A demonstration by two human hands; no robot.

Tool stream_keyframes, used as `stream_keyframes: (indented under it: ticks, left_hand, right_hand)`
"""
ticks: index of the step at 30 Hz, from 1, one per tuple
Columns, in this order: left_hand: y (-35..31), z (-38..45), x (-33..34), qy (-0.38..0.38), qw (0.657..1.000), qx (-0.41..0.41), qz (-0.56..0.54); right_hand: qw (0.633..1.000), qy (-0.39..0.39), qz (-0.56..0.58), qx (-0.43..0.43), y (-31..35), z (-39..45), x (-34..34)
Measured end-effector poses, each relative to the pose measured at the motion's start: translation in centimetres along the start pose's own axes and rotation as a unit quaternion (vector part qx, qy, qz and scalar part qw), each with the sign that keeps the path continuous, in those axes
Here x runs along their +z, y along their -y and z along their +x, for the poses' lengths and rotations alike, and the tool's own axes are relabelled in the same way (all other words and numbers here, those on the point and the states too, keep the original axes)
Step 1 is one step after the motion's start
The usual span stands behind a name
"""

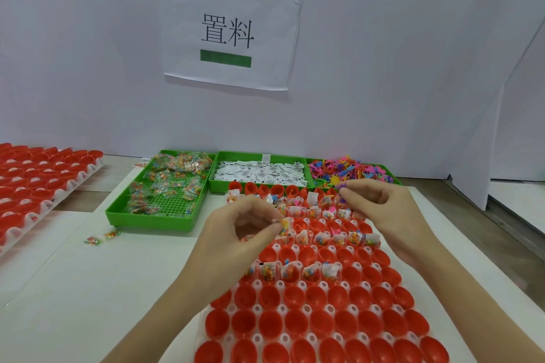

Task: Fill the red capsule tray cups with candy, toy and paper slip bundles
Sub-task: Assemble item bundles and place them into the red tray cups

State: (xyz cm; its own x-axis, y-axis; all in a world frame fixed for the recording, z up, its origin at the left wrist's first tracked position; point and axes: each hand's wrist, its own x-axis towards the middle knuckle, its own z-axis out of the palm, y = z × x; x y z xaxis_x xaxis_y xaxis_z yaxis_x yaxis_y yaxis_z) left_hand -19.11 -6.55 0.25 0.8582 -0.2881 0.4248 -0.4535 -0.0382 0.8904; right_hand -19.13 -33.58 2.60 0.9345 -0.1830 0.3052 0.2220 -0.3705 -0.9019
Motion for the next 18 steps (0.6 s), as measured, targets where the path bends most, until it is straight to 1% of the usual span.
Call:
stream_keyframes:
  ticks: [5,7,9,12,13,18]
  left_hand:
    - [-0.6,-0.5,1.2,0.016,0.999,-0.018,-0.036]
    - [-0.6,-0.7,1.5,0.03,0.999,-0.018,-0.039]
    - [-0.6,-0.8,1.8,0.044,0.998,-0.012,-0.039]
    - [-0.4,-0.9,1.9,0.064,0.997,-0.006,-0.034]
    - [-0.4,-0.9,1.9,0.069,0.997,-0.007,-0.031]
    - [0.0,-1.0,1.9,0.081,0.996,-0.016,-0.016]
  right_hand:
    - [0.995,0.045,0.091,0.009,0.9,-4.5,2.3]
    - [0.992,0.064,0.105,0.005,1.1,-5.3,2.7]
    - [0.994,0.074,0.082,-0.007,1.3,-5.7,2.6]
    - [0.995,0.097,-0.004,-0.032,1.4,-5.8,2.3]
    - [0.994,0.099,-0.015,-0.035,1.4,-5.8,2.2]
    - [0.995,0.093,0.007,-0.026,1.4,-6.1,2.5]
